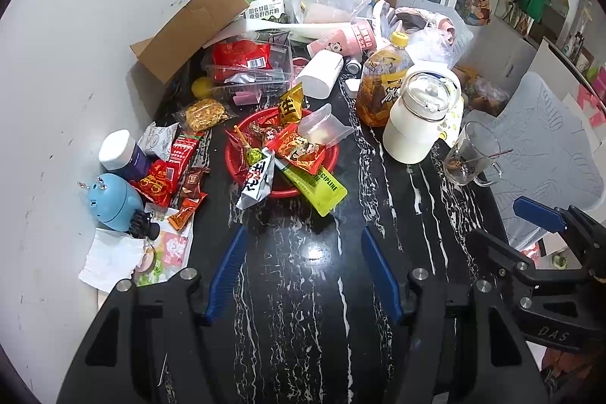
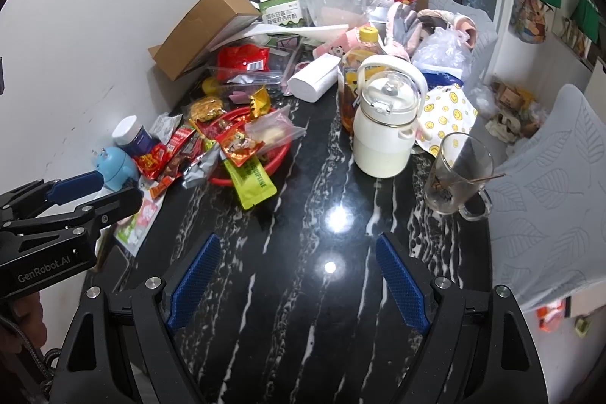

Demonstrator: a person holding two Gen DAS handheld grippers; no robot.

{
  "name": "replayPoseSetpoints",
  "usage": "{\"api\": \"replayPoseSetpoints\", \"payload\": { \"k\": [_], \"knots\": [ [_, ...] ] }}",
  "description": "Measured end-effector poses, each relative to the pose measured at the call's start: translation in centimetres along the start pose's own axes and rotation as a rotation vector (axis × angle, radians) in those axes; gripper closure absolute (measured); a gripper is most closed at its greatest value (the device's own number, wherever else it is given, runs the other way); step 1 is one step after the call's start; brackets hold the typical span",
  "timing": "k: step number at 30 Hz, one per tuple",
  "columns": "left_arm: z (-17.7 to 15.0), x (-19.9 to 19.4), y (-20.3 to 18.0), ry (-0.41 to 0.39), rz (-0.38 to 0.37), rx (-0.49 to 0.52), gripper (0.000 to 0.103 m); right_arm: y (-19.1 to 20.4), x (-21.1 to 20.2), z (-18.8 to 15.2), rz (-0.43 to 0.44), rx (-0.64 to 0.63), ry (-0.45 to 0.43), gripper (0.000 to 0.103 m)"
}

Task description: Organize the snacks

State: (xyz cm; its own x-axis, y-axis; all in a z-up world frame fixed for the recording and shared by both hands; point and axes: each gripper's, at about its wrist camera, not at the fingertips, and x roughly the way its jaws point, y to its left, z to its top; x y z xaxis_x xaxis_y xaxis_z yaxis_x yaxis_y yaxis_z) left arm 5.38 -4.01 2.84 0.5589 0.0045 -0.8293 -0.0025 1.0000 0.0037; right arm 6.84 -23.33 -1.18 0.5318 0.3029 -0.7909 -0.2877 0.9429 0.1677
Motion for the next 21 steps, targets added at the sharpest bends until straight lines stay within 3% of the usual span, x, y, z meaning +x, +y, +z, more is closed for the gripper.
{"api": "replayPoseSetpoints", "payload": {
  "k": [21],
  "knots": [
    [-0.73,0.36,0.08,0.017,-0.006,-0.002,0.042,0.05,-0.26,-0.03,-0.003,-0.02,0.006,0.018]
  ]
}}
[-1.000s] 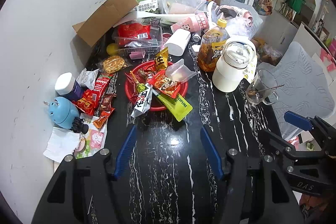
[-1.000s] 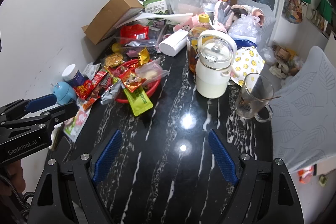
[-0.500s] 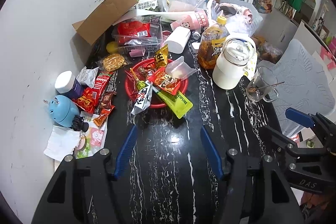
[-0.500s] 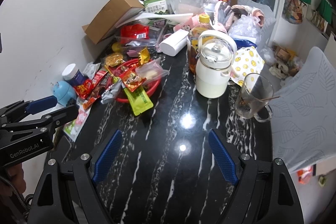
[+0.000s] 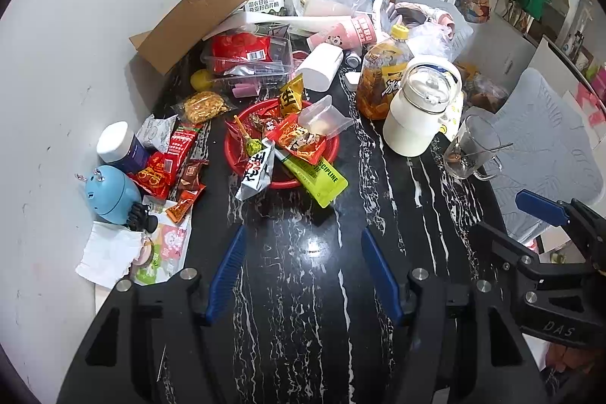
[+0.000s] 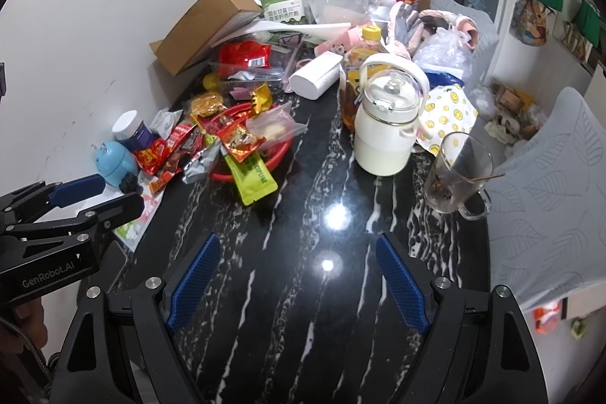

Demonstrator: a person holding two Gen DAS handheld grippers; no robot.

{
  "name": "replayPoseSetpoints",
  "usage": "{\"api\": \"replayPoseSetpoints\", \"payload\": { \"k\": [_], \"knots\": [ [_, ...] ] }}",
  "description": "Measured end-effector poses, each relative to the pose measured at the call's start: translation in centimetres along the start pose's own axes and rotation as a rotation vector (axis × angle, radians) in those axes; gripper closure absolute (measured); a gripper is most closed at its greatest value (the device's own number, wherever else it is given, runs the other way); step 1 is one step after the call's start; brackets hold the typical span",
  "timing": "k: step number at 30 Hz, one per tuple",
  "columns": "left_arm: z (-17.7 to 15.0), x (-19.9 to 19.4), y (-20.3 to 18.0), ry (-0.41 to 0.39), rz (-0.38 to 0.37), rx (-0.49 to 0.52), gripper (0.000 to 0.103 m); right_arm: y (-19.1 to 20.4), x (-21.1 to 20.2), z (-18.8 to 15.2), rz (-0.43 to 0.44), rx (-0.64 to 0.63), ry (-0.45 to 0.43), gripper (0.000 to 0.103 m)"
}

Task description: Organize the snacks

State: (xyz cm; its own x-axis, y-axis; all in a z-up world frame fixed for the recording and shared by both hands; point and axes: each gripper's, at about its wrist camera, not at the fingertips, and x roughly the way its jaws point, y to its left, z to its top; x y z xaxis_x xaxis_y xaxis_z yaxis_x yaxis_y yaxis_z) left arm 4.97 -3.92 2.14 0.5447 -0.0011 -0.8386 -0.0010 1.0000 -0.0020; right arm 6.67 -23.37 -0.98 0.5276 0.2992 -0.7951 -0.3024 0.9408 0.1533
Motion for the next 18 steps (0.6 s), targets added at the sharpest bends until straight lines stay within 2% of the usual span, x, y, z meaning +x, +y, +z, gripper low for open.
{"api": "replayPoseSetpoints", "payload": {
  "k": [18],
  "knots": [
    [-0.11,0.3,0.04,0.003,-0.018,0.004,0.042,0.05,0.04,0.06,0.001,-0.004,0.0,0.018]
  ]
}}
